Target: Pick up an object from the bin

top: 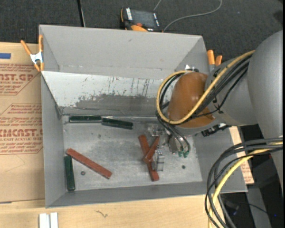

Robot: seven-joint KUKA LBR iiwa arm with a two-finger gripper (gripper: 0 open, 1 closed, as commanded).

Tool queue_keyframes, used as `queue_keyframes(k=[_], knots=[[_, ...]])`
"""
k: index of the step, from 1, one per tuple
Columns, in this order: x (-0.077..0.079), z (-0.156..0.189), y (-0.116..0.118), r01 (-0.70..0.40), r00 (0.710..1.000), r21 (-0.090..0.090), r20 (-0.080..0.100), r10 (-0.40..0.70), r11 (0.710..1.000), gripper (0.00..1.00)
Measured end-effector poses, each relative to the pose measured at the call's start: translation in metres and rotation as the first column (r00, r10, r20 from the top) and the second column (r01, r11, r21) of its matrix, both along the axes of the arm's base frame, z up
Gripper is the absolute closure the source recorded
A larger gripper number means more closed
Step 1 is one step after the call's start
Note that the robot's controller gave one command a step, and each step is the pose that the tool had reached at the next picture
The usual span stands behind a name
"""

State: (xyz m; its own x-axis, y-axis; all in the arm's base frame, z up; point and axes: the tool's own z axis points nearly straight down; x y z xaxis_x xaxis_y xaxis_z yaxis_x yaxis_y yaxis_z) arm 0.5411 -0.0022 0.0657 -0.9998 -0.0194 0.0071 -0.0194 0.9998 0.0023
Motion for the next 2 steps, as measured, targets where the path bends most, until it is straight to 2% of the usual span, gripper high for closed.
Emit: queue_keyframes(k=[1, 2], knots=[[-0.048, 0.003, -0.048, 0.072, 0.997, -0.003, 0.003, -0.072, 0.997, 0.00], [-0.027, 0.004, -0.108, -0.266, 0.964, -0.005, 0.009, 0.266, 0.964, 0.00]])
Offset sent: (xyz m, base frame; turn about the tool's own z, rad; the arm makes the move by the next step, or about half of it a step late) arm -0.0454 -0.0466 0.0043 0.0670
